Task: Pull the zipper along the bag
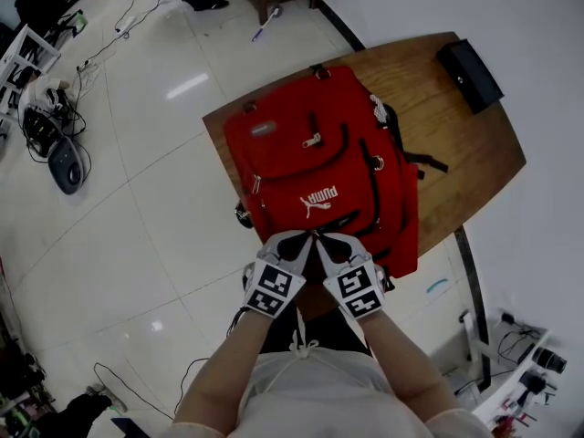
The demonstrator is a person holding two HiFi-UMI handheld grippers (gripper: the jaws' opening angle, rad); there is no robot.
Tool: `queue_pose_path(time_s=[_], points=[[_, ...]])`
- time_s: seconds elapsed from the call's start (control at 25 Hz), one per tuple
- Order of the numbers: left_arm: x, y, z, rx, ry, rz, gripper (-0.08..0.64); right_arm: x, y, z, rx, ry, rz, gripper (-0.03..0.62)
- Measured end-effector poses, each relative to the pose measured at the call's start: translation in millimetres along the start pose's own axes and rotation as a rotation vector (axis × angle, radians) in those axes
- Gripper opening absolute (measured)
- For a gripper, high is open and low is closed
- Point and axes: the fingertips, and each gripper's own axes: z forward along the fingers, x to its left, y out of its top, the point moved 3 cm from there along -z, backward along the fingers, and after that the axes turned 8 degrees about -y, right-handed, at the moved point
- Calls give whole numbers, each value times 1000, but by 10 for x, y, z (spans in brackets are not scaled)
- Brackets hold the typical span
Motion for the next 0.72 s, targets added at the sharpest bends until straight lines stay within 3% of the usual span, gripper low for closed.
queue_pose_path(time_s=[0.36, 0.72], points=[[7, -27, 36, 48, 26, -4, 6, -203, -22, -75, -3, -15, -45, 8], [15, -44, 19, 38, 24, -38, 6, -445, -43, -210, 0, -56, -36, 8]])
